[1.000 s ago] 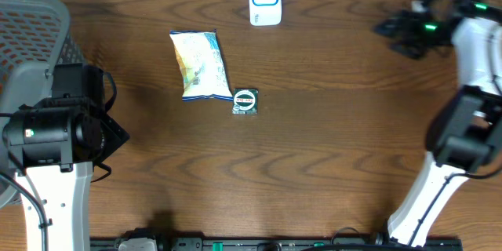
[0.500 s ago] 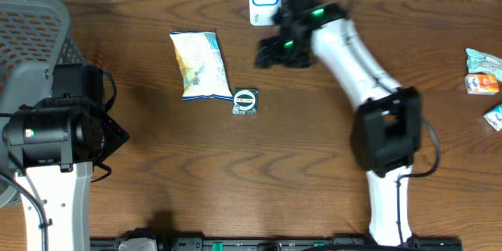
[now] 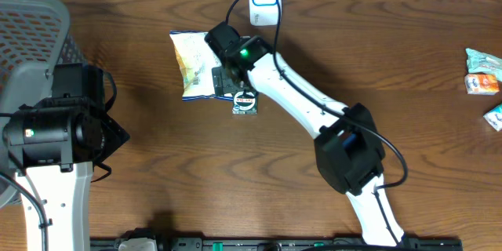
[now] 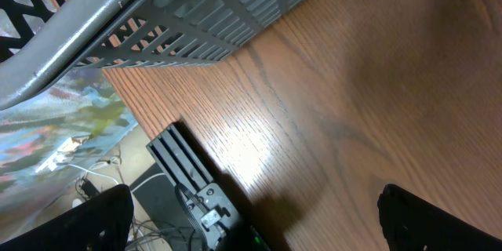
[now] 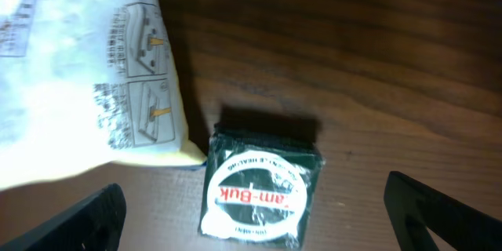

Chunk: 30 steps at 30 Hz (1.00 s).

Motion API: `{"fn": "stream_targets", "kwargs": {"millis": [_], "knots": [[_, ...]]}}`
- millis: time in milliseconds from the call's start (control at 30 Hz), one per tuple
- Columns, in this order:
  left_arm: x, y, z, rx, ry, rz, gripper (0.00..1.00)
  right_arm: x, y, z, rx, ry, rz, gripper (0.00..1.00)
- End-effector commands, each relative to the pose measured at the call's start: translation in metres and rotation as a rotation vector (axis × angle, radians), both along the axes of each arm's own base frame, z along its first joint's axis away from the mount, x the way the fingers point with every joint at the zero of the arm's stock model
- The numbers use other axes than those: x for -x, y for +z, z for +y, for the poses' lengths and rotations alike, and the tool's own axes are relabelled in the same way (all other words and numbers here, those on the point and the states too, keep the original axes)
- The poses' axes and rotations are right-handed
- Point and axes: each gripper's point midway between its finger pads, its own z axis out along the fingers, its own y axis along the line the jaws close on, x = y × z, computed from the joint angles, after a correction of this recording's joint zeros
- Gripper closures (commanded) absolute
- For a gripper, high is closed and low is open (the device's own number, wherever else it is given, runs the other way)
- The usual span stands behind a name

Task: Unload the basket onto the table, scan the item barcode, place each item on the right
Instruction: 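Grasp the green Zam-Buk tin with the right gripper and lift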

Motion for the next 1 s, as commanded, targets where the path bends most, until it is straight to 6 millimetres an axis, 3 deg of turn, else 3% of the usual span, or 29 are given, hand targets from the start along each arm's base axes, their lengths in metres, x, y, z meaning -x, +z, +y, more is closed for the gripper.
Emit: {"fn": "stream_targets", "kwargs": {"millis": [0,167,300,433,733,967], "knots": [[0.002,0.001,0.001,-0.001,0.016,-0.004,0.02,-0.002,-0.017,-0.007,0.029,-0.059,0.014,0.01],[0.002,0.001,0.001,-0.001,0.016,-0.004,0.02,0.007,-0.031,-0.009,0.049,-0.046,0.069,0.03],[0.002,0.001,0.001,-0.001,0.016,-0.004,0.02,0.006,-0.036,-0.014,0.058,-0.054,0.080,0.19],[0.002,0.001,0.001,-0.001,0.016,-0.004,0.02,0.004,-0.036,-0.017,0.057,-0.064,0.081,0.27],[0.002,0.001,0.001,-0.001,0.016,-0.004,0.02,0.007,-0.039,-0.011,0.032,-0.068,0.100,0.25],[0.002,0.001,0.001,-0.001,0.017,-0.004,0.02,0.011,-0.054,-0.013,0.051,-0.075,0.128,0.22]]}}
